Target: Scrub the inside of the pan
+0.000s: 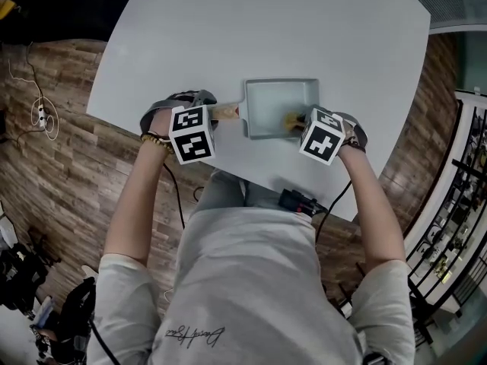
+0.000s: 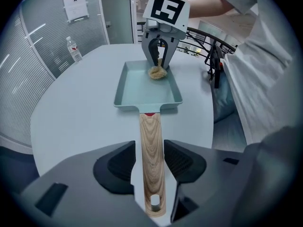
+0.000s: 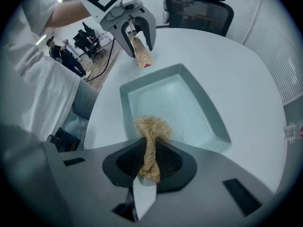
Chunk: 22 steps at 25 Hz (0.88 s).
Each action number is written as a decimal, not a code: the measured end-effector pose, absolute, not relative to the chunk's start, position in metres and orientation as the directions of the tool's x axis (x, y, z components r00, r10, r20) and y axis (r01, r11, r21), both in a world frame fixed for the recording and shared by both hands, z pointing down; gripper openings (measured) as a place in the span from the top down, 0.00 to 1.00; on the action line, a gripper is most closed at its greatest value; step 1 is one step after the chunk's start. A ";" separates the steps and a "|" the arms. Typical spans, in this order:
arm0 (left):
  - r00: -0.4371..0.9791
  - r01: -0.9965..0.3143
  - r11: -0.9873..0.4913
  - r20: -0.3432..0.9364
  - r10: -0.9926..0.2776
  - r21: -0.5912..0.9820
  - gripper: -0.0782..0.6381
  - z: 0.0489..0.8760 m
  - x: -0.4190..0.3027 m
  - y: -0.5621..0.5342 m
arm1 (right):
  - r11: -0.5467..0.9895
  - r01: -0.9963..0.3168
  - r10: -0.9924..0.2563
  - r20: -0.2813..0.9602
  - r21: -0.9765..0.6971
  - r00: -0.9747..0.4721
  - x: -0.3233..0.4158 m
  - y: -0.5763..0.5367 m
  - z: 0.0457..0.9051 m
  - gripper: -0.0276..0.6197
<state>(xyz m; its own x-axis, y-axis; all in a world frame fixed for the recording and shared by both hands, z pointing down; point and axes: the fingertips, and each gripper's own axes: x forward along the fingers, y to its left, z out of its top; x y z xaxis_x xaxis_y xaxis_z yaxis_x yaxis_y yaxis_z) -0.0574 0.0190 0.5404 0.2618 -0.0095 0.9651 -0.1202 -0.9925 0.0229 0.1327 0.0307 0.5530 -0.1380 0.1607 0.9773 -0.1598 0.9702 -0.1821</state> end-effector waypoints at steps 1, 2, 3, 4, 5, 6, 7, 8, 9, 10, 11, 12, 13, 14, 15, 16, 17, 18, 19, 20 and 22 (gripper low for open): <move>0.267 -0.119 -0.993 0.964 -0.010 0.023 0.61 0.538 -0.057 0.019 | 0.968 -0.180 0.148 0.977 -0.175 -0.155 0.132 0.028 0.550 0.85; 0.273 -0.121 -0.992 0.962 -0.009 0.025 0.61 0.534 -0.056 0.019 | 0.966 -0.196 0.136 0.976 -0.169 -0.169 0.131 0.027 0.546 0.85; 0.281 -0.126 -0.992 0.960 -0.009 0.027 0.61 0.531 -0.055 0.019 | 0.964 -0.211 0.125 0.975 -0.163 -0.181 0.131 0.026 0.542 0.85; 0.288 -0.132 -0.991 0.957 -0.011 0.028 0.61 0.528 -0.054 0.020 | 0.961 -0.226 0.115 0.974 -0.158 -0.193 0.132 0.026 0.539 0.85; 0.296 -0.139 -0.990 0.955 -0.015 0.027 0.61 0.525 -0.052 0.020 | 0.958 -0.240 0.105 0.973 -0.155 -0.206 0.132 0.026 0.537 0.85; 0.304 -0.146 -0.989 0.952 -0.022 0.024 0.61 0.523 -0.051 0.021 | 0.955 -0.255 0.096 0.971 -0.152 -0.220 0.132 0.026 0.535 0.85; 0.311 -0.155 -0.988 0.950 -0.032 0.017 0.61 0.520 -0.049 0.020 | 0.952 -0.269 0.085 0.968 -0.149 -0.235 0.132 0.026 0.533 0.85; 0.317 -0.163 -0.987 0.947 -0.046 0.006 0.62 0.517 -0.049 0.019 | 0.948 -0.282 0.074 0.966 -0.145 -0.249 0.131 0.025 0.530 0.85; 0.321 -0.171 -0.985 0.945 -0.062 -0.007 0.64 0.514 -0.049 0.018 | 0.945 -0.295 0.062 0.963 -0.141 -0.261 0.130 0.025 0.528 0.85; 0.324 -0.176 -0.984 0.943 -0.078 -0.021 0.66 0.511 -0.049 0.018 | 0.942 -0.307 0.053 0.961 -0.139 -0.272 0.129 0.025 0.526 0.85; 0.325 -0.181 -0.983 0.941 -0.092 -0.034 0.69 0.509 -0.049 0.019 | 0.938 -0.318 0.046 0.959 -0.138 -0.281 0.129 0.027 0.524 0.85; 0.327 -0.187 -0.981 0.939 -0.106 -0.046 0.72 0.506 -0.049 0.020 | 0.935 -0.326 0.041 0.957 -0.138 -0.287 0.129 0.028 0.521 0.85; 0.331 -0.195 -0.979 0.936 -0.120 -0.057 0.75 0.503 -0.048 0.021 | 0.933 -0.333 0.034 0.956 -0.135 -0.292 0.129 0.029 0.518 0.85; 0.336 -0.203 -0.977 0.932 -0.134 -0.067 0.78 0.499 -0.047 0.021 | 0.932 -0.339 0.025 0.955 -0.129 -0.297 0.129 0.029 0.514 0.85; 0.343 -0.210 -0.975 0.928 -0.147 -0.077 0.80 0.495 -0.045 0.021 | 0.931 -0.345 0.012 0.953 -0.121 -0.302 0.129 0.029 0.510 0.85; 0.350 -0.217 -0.972 0.923 -0.160 -0.086 0.82 0.492 -0.044 0.022 | 0.929 -0.353 -0.002 0.951 -0.113 -0.310 0.128 0.029 0.506 0.85; 0.359 -0.226 -0.969 0.917 -0.174 -0.095 0.83 0.488 -0.042 0.024 | 0.926 -0.362 -0.014 0.948 -0.108 -0.319 0.127 0.030 0.502 0.85; 0.368 -0.240 -0.965 0.910 -0.190 -0.105 0.85 0.484 -0.041 0.026 | 0.923 -0.370 -0.026 0.944 -0.104 -0.329 0.126 0.032 0.498 0.85; 0.381 -0.261 -0.959 0.900 -0.210 -0.114 0.85 0.480 -0.039 0.028 | 0.920 -0.378 -0.037 0.940 -0.100 -0.338 0.125 0.034 0.495 0.85; 0.397 -0.291 -0.949 0.887 -0.235 -0.121 0.86 0.475 -0.037 0.028 | 0.917 -0.386 -0.048 0.937 -0.095 -0.346 0.125 0.036 0.492 0.85; 0.441 -0.365 -0.923 0.851 -0.286 -0.121 0.87 0.465 -0.032 0.028 | 0.908 -0.410 -0.073 0.928 -0.089 -0.365 0.124 0.037 0.485 0.85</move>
<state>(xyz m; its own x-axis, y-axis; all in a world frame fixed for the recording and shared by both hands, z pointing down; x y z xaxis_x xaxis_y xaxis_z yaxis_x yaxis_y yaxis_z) -0.0320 0.0276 0.4652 0.4412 -0.2862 0.8505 -0.3652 -0.9230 -0.1212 0.1241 0.0369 0.4848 -0.3646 -0.0734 0.9283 -0.4098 0.9078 -0.0891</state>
